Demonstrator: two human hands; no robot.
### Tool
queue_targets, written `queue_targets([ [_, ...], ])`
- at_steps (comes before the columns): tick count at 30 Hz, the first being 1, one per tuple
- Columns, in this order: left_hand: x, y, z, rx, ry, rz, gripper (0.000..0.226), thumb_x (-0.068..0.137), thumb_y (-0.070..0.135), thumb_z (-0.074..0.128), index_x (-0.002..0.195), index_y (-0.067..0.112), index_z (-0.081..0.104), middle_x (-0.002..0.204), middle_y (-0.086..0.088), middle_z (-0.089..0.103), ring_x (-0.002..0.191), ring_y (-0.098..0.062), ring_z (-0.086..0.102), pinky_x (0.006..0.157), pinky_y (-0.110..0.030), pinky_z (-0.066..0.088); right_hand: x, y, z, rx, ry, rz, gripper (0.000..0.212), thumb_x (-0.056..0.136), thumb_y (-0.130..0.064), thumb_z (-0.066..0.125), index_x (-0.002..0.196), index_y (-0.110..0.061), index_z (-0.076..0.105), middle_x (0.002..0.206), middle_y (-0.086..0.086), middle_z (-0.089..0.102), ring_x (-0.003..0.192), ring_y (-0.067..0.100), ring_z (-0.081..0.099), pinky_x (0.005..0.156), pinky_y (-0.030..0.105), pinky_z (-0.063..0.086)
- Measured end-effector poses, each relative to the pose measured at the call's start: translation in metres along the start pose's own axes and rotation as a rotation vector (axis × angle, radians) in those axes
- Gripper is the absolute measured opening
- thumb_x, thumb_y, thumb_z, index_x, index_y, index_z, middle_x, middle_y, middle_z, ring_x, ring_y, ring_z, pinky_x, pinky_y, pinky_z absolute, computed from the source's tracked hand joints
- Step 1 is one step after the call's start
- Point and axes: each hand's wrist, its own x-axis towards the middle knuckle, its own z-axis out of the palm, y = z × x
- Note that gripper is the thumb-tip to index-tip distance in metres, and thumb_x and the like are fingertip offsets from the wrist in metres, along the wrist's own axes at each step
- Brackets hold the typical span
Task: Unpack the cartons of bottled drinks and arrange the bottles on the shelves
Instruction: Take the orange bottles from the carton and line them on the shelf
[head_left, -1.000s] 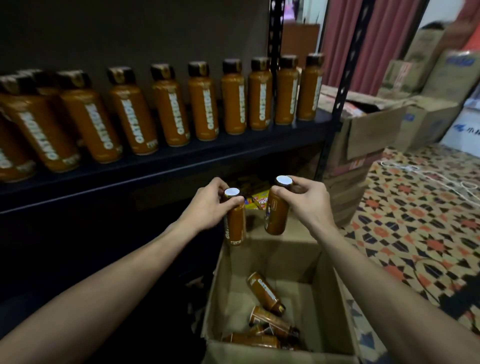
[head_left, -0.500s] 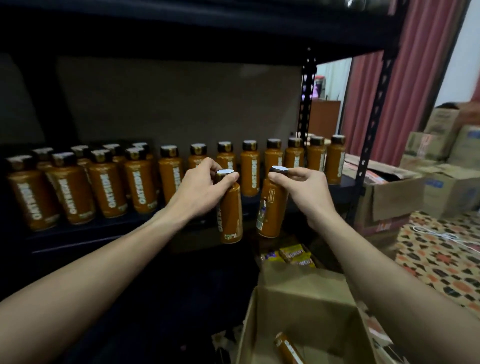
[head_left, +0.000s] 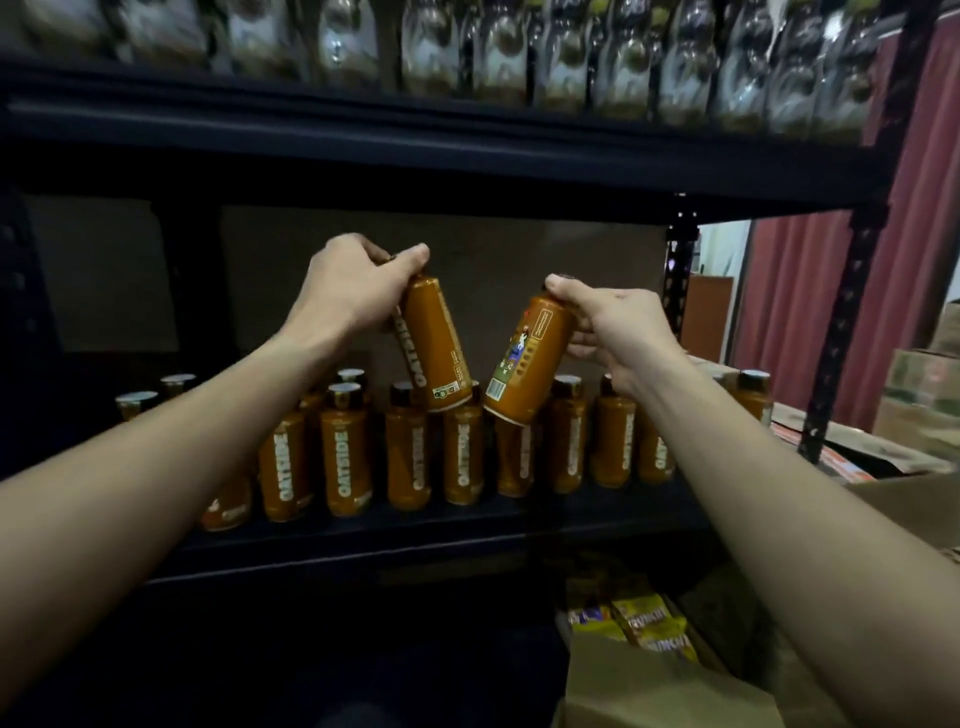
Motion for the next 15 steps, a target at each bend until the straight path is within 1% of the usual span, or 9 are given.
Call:
queue_targets([
  [2, 0.016, -0.001, -0.003, -0.020, 0.037, -0.010, 0.058, 0.089, 0.059, 0.060, 0.125, 0.014, 0.055, 0.102, -0.003, 0.062, 0.081, -0.013, 0.063, 0.082, -0.040, 0.057, 0.015, -0.004, 0.009, 0.029, 0.003, 0.006, 0.064, 0.076, -0.040, 0.087, 0.125, -0.006, 0.063, 0.108, 0.010, 0.072, 0.091, 0.019, 0.073, 0.065, 0.028, 0.062],
  [4, 0.028, -0.002, -0.004, -0.050, 0.071, -0.015, 0.052, 0.090, 0.056, 0.060, 0.121, 0.016, 0.055, 0.097, 0.000, 0.061, 0.080, -0.011, 0.061, 0.079, -0.036, 0.056, 0.029, -0.008, 0.016, 0.026, -0.001, 0.001, 0.067, 0.077, -0.039, 0.087, 0.128, -0.004, 0.061, 0.108, 0.012, 0.072, 0.091, 0.020, 0.073, 0.064, 0.029, 0.063],
  [6, 0.036, -0.005, -0.003, -0.073, 0.094, -0.038, 0.041, 0.091, 0.053, 0.061, 0.113, 0.020, 0.052, 0.088, 0.005, 0.057, 0.078, -0.010, 0.059, 0.073, -0.031, 0.054, 0.042, -0.010, 0.024, 0.022, 0.003, -0.006, 0.070, 0.077, -0.039, 0.087, 0.130, -0.003, 0.058, 0.110, 0.014, 0.071, 0.092, 0.022, 0.073, 0.063, 0.030, 0.063],
  [8, 0.044, -0.011, 0.001, -0.079, 0.118, -0.058, 0.036, 0.091, 0.051, 0.062, 0.104, 0.021, 0.046, 0.084, 0.007, 0.052, 0.076, -0.011, 0.058, 0.072, -0.032, 0.054, 0.054, -0.011, 0.031, 0.014, 0.006, -0.014, 0.069, 0.077, -0.038, 0.087, 0.130, -0.003, 0.058, 0.110, 0.014, 0.071, 0.093, 0.023, 0.073, 0.066, 0.032, 0.063],
  [9, 0.050, -0.015, 0.003, -0.070, 0.125, -0.059, 0.035, 0.091, 0.049, 0.063, 0.100, 0.020, 0.045, 0.083, 0.006, 0.052, 0.075, -0.010, 0.057, 0.072, -0.032, 0.054, 0.060, -0.011, 0.036, 0.016, 0.006, -0.015, 0.068, 0.077, -0.038, 0.087, 0.129, -0.004, 0.059, 0.111, 0.014, 0.071, 0.093, 0.023, 0.073, 0.069, 0.033, 0.064],
  [11, 0.059, -0.022, 0.009, -0.045, 0.119, -0.054, 0.028, 0.093, 0.044, 0.063, 0.091, 0.019, 0.049, 0.084, 0.004, 0.056, 0.073, -0.010, 0.059, 0.068, -0.028, 0.053, 0.074, -0.009, 0.043, 0.017, 0.013, -0.020, 0.066, 0.076, -0.038, 0.088, 0.126, -0.005, 0.060, 0.111, 0.013, 0.071, 0.095, 0.024, 0.072, 0.072, 0.036, 0.063],
  [12, 0.062, -0.025, 0.012, -0.030, 0.111, -0.053, 0.025, 0.094, 0.041, 0.062, 0.087, 0.019, 0.052, 0.084, 0.002, 0.059, 0.073, -0.010, 0.060, 0.065, -0.026, 0.051, 0.079, -0.008, 0.047, 0.011, 0.018, -0.025, 0.067, 0.075, -0.039, 0.088, 0.125, -0.006, 0.060, 0.111, 0.012, 0.071, 0.095, 0.024, 0.072, 0.069, 0.034, 0.063],
  [14, 0.069, -0.030, 0.019, 0.004, 0.095, -0.066, 0.022, 0.095, 0.038, 0.062, 0.090, 0.016, 0.059, 0.086, -0.001, 0.064, 0.074, -0.013, 0.064, 0.059, -0.023, 0.048, 0.089, -0.006, 0.057, -0.015, 0.025, -0.038, 0.073, 0.072, -0.042, 0.089, 0.128, -0.005, 0.058, 0.115, 0.012, 0.070, 0.096, 0.025, 0.072, 0.062, 0.031, 0.062],
  [15, 0.073, -0.032, 0.023, 0.024, 0.087, -0.069, 0.023, 0.095, 0.037, 0.062, 0.094, 0.014, 0.062, 0.087, -0.002, 0.065, 0.075, -0.013, 0.065, 0.058, -0.023, 0.048, 0.093, -0.005, 0.062, -0.040, 0.025, -0.055, 0.076, 0.073, -0.042, 0.088, 0.131, -0.005, 0.056, 0.116, 0.012, 0.069, 0.096, 0.024, 0.071, 0.065, 0.032, 0.063],
])
